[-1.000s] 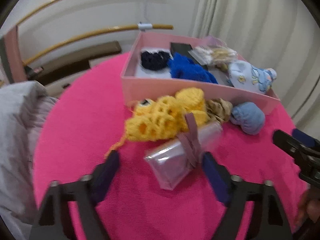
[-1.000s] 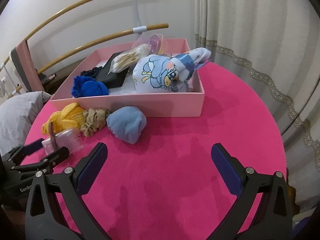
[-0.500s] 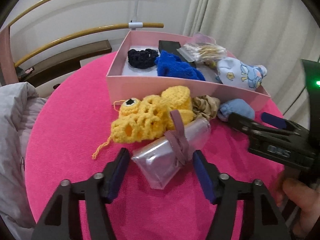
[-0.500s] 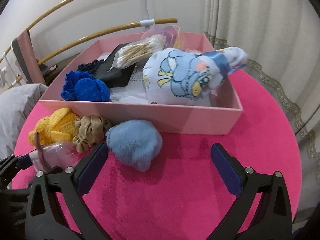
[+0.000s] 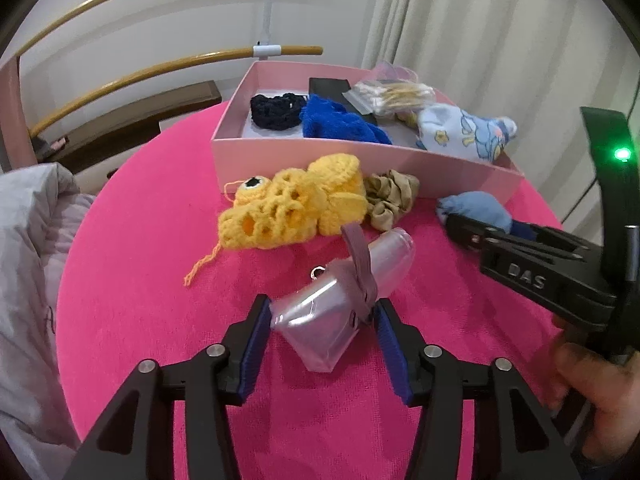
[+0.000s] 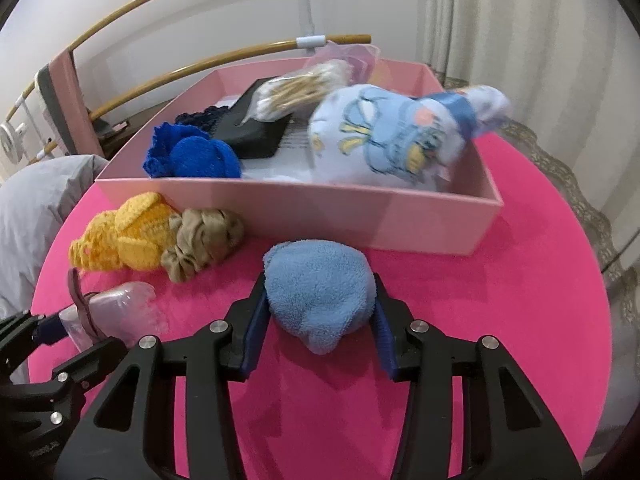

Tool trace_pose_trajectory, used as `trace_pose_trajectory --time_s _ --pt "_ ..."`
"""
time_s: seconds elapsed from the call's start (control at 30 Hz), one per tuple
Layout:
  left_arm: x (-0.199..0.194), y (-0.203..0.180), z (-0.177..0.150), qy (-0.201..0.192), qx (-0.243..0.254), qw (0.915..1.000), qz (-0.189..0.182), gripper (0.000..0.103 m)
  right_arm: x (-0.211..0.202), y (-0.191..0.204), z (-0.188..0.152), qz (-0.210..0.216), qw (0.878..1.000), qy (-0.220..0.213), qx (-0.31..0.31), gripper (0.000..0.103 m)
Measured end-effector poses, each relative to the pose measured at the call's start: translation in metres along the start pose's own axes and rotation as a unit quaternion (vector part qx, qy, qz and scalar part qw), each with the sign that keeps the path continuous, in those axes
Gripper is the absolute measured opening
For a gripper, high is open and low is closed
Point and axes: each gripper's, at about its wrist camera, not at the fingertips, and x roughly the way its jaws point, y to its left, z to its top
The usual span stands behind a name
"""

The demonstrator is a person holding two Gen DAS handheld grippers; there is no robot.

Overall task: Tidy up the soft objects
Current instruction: 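Grasp the clear pouch with the left tool while the right tool grasps the light-blue knit cap, then carry the clear pouch and light-blue cap into the pink box and release both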

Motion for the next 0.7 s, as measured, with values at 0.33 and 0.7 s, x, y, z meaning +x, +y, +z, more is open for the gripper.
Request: trace_pose_trajectory --time_s 0.33,0.7 --pt "0.005 0.003 0.002 -0.006 -0.009 0.9999 -0.012 0.043 -0.013 -0.013 -0.011 -0.003 1.000 -0.001 0.017 0.042" --pt "-0.033 -0.004 -0.007 -0.035 -0.002 0.9994 0.006 0.040 -0.035 -0.005 -0.020 0.010 1.000 -0.008 0.011 0.041"
